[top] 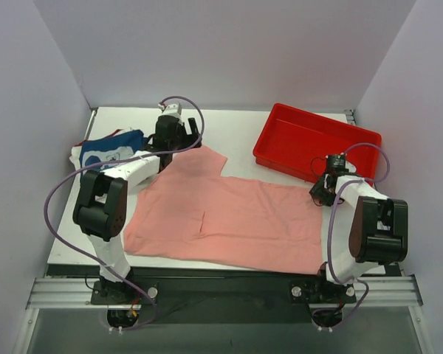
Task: Fold and stack the t-shirts
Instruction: Grap the side of the flattened tshirt furthest away from the robot with both arms
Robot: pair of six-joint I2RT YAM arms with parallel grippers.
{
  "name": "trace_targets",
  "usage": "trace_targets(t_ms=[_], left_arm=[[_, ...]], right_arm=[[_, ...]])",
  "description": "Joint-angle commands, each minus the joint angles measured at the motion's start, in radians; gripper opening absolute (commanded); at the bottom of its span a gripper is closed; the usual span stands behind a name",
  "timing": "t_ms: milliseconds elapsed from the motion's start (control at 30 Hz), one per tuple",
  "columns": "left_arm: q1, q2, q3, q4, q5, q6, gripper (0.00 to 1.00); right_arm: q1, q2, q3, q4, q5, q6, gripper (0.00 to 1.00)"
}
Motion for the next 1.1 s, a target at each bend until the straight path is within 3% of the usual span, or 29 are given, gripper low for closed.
trace_targets(t_ms=[0,67,233,300,700,1067], left_arm=[[0.017,0.065,0.12,-0.061,0.048,0.039,0.97],[0.02,0.124,0.2,-0.118,0.047,0.047,0.97],[0.02,0.246,0.335,-0.241,0.024,0.064,0.97],[0.02,0.271,0.379,-0.256,0.013,0.065,0.97],[0.02,0.455,0.594,-0.344,-0.089,0.068,0.87],[0.025,0.67,0.964,-0.597,-0.131,0.107,0.77]], right_arm=[[-0.005,0.015,0.037,-0.063,0.0,0.002,0.33],[-0.005,0.02,0.04,-0.069,-0.006,-0.001,0.29],[-0.005,0.013,0.029,-0.072,-0.012,-0.009,0.06],[-0.005,0.009,0.023,-0.069,-0.013,-0.009,0.03],[-0.005,-0.003,0.012,-0.058,-0.029,-0.019,0.02],[-0.005,-0.005,0.008,-0.05,-0.035,-0.024,0.01]])
